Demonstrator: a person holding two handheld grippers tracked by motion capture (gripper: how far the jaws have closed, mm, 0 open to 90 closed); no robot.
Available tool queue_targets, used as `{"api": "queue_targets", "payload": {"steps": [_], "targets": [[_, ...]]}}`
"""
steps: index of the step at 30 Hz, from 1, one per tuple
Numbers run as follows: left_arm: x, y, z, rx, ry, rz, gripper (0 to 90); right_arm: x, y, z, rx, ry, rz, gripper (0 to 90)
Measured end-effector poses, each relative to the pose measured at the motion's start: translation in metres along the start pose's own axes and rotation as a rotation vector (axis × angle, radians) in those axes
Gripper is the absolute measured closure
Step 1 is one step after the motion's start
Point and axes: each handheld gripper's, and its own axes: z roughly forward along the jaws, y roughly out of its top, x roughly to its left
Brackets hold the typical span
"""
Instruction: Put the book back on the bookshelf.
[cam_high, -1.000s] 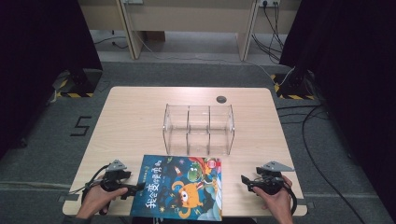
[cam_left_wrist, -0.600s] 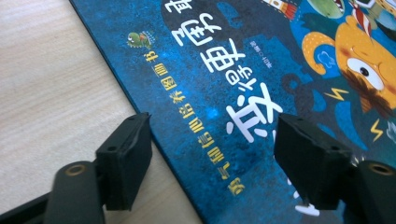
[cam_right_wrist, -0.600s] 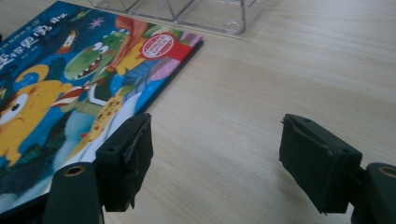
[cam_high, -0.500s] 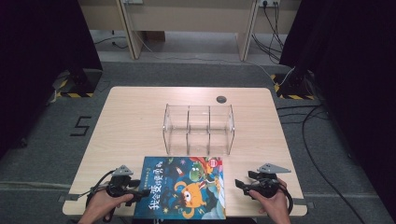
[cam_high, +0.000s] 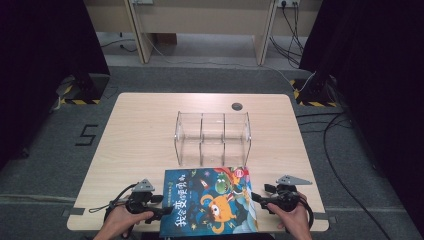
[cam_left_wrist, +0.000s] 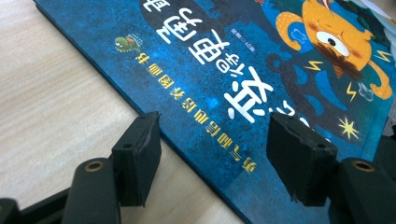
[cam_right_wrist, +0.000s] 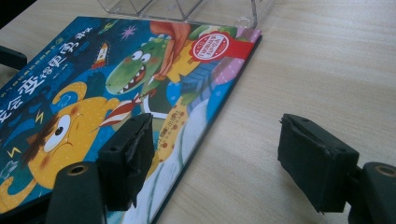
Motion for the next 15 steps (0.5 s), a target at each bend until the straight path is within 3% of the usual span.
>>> {"api": "queue_targets", "payload": {"steps": [14,15], "targets": [[-0.014,0.011,0.018,0.0,-0.058,0.042,37.6,-0.002,-0.001,0.002,0.024,-0.001,0.002,28.4],[-0.017,0.012,0.021,0.0,-0.064,0.046,37.6,-0.004,-0.002,0.001,0.029,0.001,0.033,28.6]]}}
